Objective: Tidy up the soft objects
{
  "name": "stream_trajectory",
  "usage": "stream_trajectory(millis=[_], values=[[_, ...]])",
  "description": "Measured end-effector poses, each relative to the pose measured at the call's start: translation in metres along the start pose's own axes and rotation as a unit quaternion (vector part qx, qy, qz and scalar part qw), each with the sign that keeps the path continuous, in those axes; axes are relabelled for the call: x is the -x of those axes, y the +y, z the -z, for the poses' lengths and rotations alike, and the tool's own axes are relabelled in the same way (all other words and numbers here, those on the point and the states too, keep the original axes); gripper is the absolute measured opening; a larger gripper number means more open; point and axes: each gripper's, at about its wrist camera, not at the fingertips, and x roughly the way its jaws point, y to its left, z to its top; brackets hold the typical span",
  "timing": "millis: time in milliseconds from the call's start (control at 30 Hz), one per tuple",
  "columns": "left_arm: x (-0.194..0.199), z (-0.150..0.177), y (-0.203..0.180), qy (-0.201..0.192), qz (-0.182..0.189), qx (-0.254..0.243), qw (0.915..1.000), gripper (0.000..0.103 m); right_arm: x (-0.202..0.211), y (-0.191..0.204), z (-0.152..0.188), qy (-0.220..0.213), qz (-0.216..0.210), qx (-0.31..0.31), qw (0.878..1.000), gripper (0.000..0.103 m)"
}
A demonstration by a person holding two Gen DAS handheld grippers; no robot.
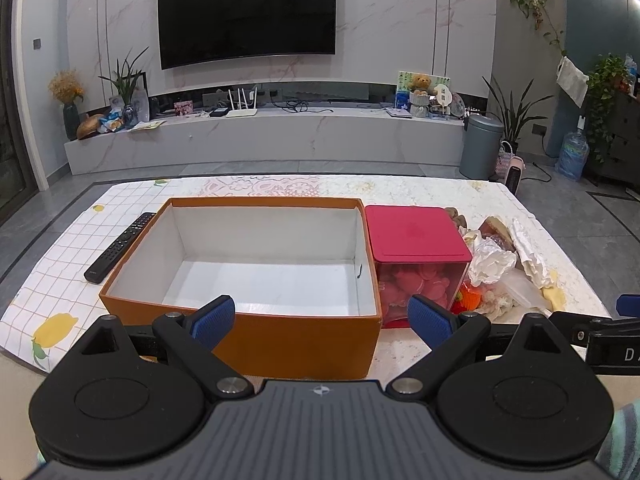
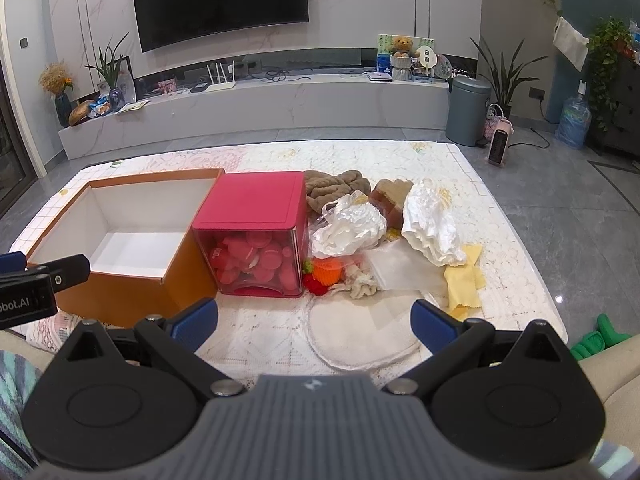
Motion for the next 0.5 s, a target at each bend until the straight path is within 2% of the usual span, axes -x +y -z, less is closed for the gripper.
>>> stream_trajectory(millis=[500], values=[[-0.0001, 0.0007, 0.0004, 0.001, 0.001, 0.0, 1.0, 0.103, -0.0016, 0.0016, 0.0019, 0.002, -0.001, 0.0, 1.0, 0.101]])
